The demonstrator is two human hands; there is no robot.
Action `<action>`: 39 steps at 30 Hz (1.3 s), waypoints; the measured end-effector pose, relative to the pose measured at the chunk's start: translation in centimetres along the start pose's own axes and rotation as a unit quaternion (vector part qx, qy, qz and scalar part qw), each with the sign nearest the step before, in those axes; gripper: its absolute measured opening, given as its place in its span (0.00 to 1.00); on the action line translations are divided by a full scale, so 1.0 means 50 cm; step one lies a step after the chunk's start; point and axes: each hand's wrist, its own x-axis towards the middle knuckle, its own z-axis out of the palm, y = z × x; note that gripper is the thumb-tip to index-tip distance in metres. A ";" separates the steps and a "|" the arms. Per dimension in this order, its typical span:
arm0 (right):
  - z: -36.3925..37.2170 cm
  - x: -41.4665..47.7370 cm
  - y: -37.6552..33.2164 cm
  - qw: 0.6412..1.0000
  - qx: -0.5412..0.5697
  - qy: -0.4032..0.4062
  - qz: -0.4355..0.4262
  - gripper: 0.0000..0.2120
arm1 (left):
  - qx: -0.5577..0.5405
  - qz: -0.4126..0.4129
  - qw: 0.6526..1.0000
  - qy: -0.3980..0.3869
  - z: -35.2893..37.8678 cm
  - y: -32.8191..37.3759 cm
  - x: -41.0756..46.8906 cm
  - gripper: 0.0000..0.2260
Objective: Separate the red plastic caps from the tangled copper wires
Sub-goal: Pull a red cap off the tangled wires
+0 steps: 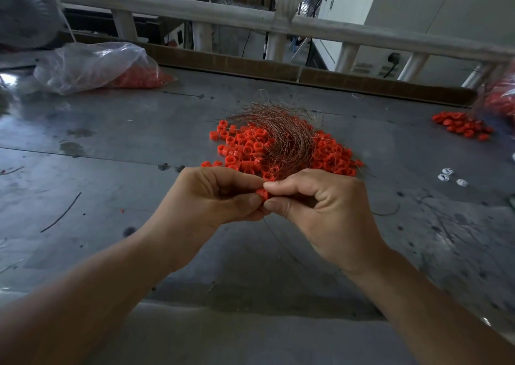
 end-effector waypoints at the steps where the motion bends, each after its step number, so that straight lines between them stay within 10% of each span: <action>1: 0.000 0.000 0.000 1.000 0.001 0.000 0.001 0.10 | 0.004 0.005 1.000 0.002 0.001 0.000 0.000 0.10; 39: -0.009 -0.005 -0.013 1.000 -0.009 -0.001 -0.018 0.09 | -0.012 -0.039 0.998 -0.043 -0.002 0.002 -0.008 0.11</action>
